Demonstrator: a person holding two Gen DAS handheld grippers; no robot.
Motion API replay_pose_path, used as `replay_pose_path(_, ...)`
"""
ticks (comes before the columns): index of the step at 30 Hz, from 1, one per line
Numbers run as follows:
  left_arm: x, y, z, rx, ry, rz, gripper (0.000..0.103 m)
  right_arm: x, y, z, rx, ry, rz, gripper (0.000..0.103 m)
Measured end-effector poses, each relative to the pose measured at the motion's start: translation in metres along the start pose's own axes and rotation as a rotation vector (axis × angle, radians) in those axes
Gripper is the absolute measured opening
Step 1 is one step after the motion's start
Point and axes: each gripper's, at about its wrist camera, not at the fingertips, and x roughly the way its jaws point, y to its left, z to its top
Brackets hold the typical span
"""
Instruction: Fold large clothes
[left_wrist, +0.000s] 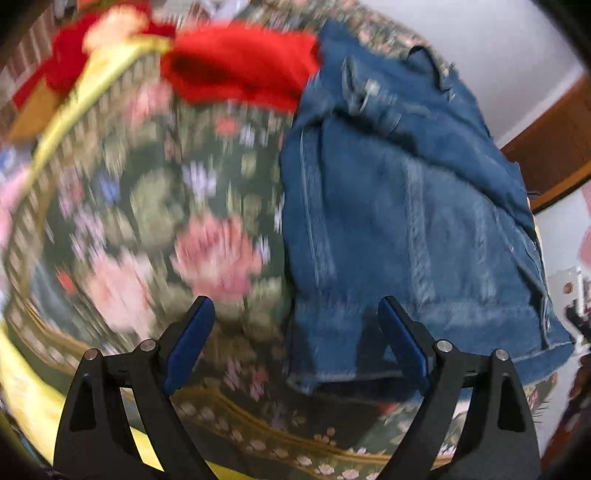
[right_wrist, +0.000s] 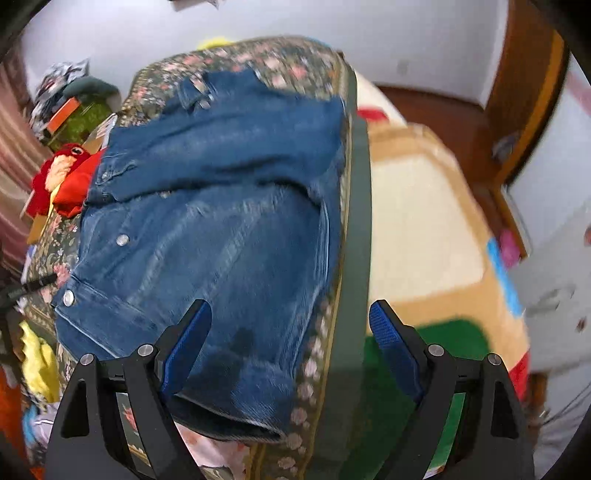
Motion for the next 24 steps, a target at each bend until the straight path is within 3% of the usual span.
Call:
replay_pose_path(6,0.022,0.023,-0.019,-0.181,0.092,-0.243,0.09,0.023,-0.015,-0.014,0.174,0.07,0.118,0.085)
replay_pose_path(9,0.023,0.025,-0.023,-0.219,0.087,-0.32,0.077,0.027,-0.019,-0.014,0.239,0.073,0.18,0.085)
replay_pose_path(10,0.023,0.026,-0.024,-0.214,0.08,-0.332,0.069,0.027,-0.018,-0.013,0.237,0.069,0.187,0.085)
replay_pose_path(12,0.021,0.02,-0.025,-0.192,0.065,-0.333,0.064,0.028,-0.013,-0.012,0.212,0.062,0.192,0.085)
replay_pose_path(14,0.015,0.01,-0.023,-0.152,0.035,-0.296,0.055,0.027,-0.007,-0.011,0.182,0.045,0.201,0.075)
replay_pose_path(16,0.007,0.002,-0.021,-0.111,0.003,-0.24,0.036,0.028,-0.006,-0.007,0.167,0.042,0.196,0.054)
replay_pose_path(17,0.002,-0.001,-0.02,-0.091,-0.012,-0.231,0.033,0.029,-0.006,-0.006,0.167,0.042,0.193,0.051)
replay_pose_path(19,-0.009,-0.005,-0.014,-0.072,-0.052,-0.234,0.02,0.031,-0.006,-0.002,0.167,0.044,0.194,0.031)
replay_pose_path(21,-0.019,-0.009,-0.005,-0.057,-0.085,-0.234,0.015,0.033,-0.007,0.001,0.18,0.049,0.19,0.021)
replay_pose_path(24,-0.035,-0.019,0.009,-0.035,-0.141,-0.229,0.014,0.029,-0.007,0.006,0.191,0.033,0.218,0.018)
